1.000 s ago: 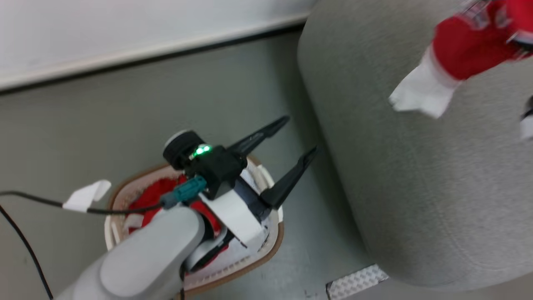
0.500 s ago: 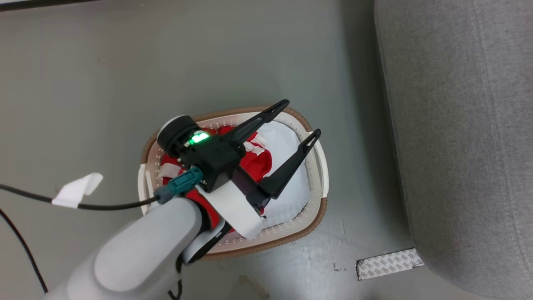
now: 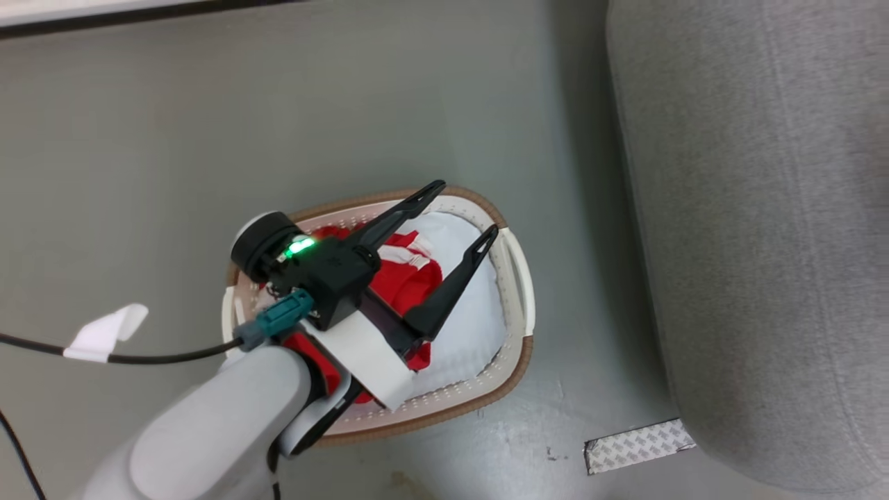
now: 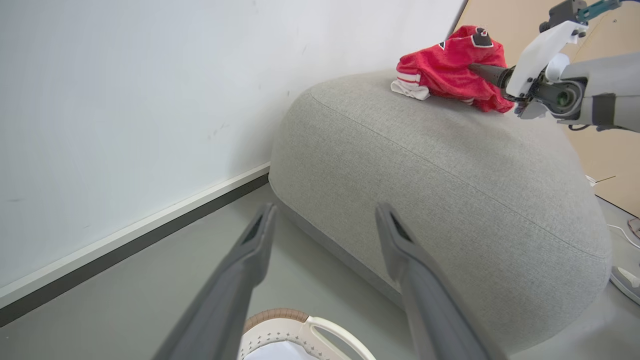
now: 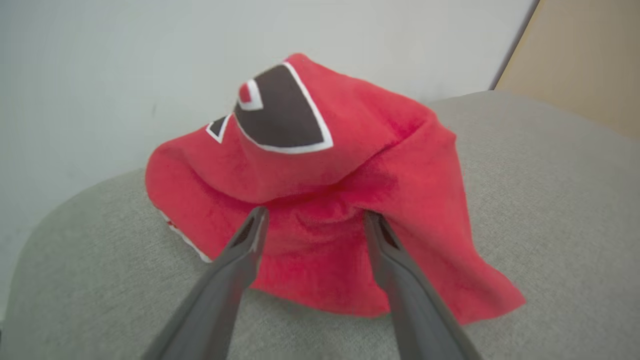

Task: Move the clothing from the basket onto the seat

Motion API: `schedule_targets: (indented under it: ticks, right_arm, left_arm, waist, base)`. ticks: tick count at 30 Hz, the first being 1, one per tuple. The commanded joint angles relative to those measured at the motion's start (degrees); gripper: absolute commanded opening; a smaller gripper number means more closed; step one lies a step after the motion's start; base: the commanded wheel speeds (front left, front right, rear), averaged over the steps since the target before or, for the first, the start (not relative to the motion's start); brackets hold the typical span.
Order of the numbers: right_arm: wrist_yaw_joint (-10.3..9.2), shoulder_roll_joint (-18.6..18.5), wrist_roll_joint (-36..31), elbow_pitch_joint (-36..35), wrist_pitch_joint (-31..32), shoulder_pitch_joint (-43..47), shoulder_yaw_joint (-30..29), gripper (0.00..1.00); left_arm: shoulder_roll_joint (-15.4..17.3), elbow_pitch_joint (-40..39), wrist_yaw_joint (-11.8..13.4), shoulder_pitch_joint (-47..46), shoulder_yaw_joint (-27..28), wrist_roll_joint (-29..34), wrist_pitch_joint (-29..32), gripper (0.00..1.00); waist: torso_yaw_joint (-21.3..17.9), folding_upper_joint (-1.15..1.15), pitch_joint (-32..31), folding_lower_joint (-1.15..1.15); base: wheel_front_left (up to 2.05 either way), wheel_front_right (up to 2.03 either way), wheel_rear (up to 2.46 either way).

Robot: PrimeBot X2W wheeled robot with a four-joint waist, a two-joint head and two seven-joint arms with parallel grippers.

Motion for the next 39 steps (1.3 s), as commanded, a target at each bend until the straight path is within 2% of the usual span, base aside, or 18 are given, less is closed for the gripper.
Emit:
schedule_targets:
  ticks: [1,5,10,15,22,25,30,33,39]
  right_arm:
    - [-0.14,1.3,-1.2,-1.3,-0.3,1.5,0.1,1.0]
    - [-0.14,5.9,-0.9,-4.3,-0.3,5.9,3.3,1.0]
    - [-0.14,9.2,2.3,-11.3,-0.3,14.2,10.4,1.0]
    - [-0.14,10.4,6.3,-22.0,-0.3,24.3,17.5,1.0]
    - [-0.14,11.2,8.2,-34.8,-0.2,35.9,22.5,1.0]
    - [-0.14,11.3,10.7,-39.2,-0.2,40.9,25.1,1.0]
    - [-0.14,11.3,12.0,-44.0,-0.2,48.5,28.4,1.0]
    - [-0.14,11.3,9.9,-45.7,-0.2,52.1,30.9,1.0]
    - [-0.14,11.2,10.3,-46.8,-0.2,56.8,34.6,1.0]
  left_arm:
    - [0.2,-0.3,0.4,0.9,0.1,-0.7,-0.2,1.0]
    - [0.0,0.3,0.8,2.4,0.2,-1.8,-1.0,1.0]
    - [-0.5,2.3,1.4,5.2,0.5,-2.9,-3.5,1.0]
    - [-1.2,5.0,2.5,10.0,2.0,-5.1,-6.5,1.0]
    - [-2.1,7.3,4.2,18.0,5.9,-6.1,-7.9,1.0]
    - [-3.4,6.8,4.9,22.8,10.3,-5.0,-7.9,1.0]
    - [-6.6,7.6,4.4,31.4,18.9,-1.7,-7.9,1.0]
    - [-8.9,8.1,3.3,36.3,24.5,0.5,-7.9,1.0]
    - [-12.9,9.6,-0.3,43.1,33.5,5.6,-8.0,1.0]
  waist:
    - [-1.3,0.0,-1.4,0.0]
    - [-2.9,0.0,-4.4,0.0]
    - [-3.8,0.0,-9.6,0.0]
    - [-3.3,0.0,-15.6,0.0]
    - [-1.4,0.0,-23.4,0.0]
    - [0.0,0.0,-26.9,0.0]
    - [2.5,0.0,-32.0,0.0]
    - [3.5,0.0,-34.3,0.0]
    - [5.0,0.0,-36.3,0.0]
  base:
    - [0.0,0.0,0.0]
    - [0.0,0.0,0.0]
    - [0.0,0.0,0.0]
    - [0.0,0.0,0.0]
    - [0.0,0.0,0.0]
    - [0.0,0.0,0.0]
    - [0.0,0.0,0.0]
    - [0.0,0.0,0.0]
    - [0.0,0.0,0.0]
